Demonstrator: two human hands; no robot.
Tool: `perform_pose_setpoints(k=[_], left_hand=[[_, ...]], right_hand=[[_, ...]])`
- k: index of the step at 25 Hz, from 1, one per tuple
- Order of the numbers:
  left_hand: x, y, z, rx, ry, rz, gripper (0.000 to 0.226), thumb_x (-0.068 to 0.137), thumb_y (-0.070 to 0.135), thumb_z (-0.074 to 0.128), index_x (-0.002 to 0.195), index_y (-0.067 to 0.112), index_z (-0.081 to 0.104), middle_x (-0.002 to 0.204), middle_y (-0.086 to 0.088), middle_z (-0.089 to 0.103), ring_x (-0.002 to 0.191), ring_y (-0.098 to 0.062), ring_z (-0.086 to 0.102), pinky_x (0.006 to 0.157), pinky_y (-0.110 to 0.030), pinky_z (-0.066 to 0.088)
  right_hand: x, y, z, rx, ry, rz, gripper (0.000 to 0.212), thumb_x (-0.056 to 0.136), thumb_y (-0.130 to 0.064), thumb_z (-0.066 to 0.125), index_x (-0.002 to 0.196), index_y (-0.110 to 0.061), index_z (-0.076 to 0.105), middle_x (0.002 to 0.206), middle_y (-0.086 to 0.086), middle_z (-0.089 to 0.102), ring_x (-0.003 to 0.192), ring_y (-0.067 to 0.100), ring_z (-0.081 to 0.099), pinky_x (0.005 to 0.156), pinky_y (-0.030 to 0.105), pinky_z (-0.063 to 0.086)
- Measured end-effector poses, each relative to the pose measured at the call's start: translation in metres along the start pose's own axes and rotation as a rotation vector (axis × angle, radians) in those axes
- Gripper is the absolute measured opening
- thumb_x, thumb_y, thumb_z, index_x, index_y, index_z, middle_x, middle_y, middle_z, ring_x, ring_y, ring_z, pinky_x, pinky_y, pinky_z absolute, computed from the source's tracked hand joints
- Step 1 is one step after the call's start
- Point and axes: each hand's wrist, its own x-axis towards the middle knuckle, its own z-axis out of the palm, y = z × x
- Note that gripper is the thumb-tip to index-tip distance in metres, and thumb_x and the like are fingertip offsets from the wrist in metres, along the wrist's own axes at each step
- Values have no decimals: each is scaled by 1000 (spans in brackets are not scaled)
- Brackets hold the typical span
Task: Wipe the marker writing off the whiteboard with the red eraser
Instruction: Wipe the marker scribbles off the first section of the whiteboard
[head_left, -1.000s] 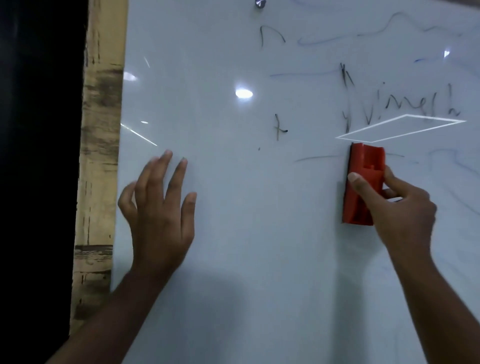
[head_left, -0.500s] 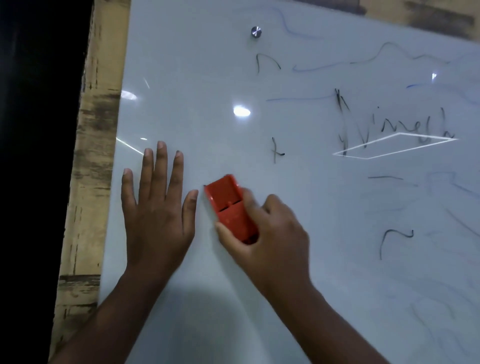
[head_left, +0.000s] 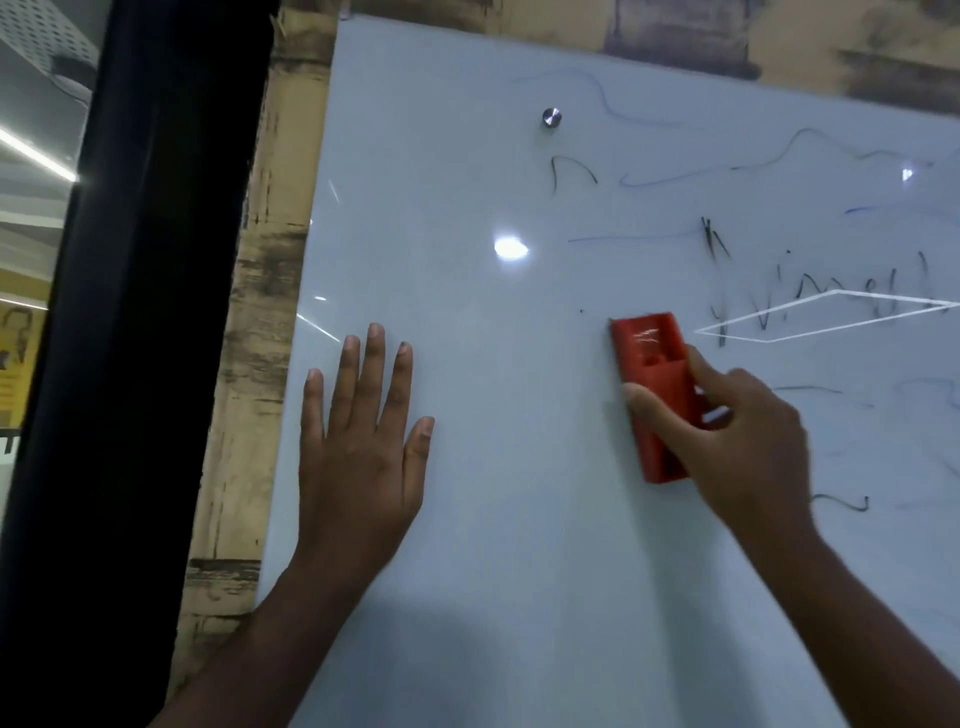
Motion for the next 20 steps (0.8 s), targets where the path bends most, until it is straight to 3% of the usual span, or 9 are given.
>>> perform_pose_setpoints(k=[5,8,13,16,20], left_hand=[[0,-2,-9,40,-4,6,65,110,41,36,168,12,28,177,-11,16,164,-28,14,129,-59,18],[13,4,-9,34,31,-7,64,109,41,42,165,10,35,175,-14,22,163,-29,19,126,-61,21],[73,-1,2,39,84,17,64,111,41,39,167,10,29,177,-12,16,165,-28,10,130,-60,9],[99,-1,7,28,93,24,63,112,38,36,168,10,25,178,-11,13,165,-27,6,132,-58,6],[103,-4,14,30,76,10,64,113,41,32,170,14,17,179,-7,7,165,-22,1,133,-55,3]], right_hand=[[13,41,-30,58,115,145,91,76,-84,53,142,-23,62,88,8,63,82,29,62,74,37,46],[36,37,-26,-13,183,164,86,82,-77,51,149,-24,55,91,13,59,87,35,61,76,38,43],[39,-17,21,-161,181,-83,76,92,-64,53,156,-23,46,89,4,44,82,30,54,64,34,40],[13,-58,52,-183,99,-336,75,93,-62,52,157,-22,44,91,4,48,79,22,52,55,33,49],[15,-82,69,-191,102,-525,76,94,-64,50,154,-16,49,91,2,52,74,13,47,51,26,45]])
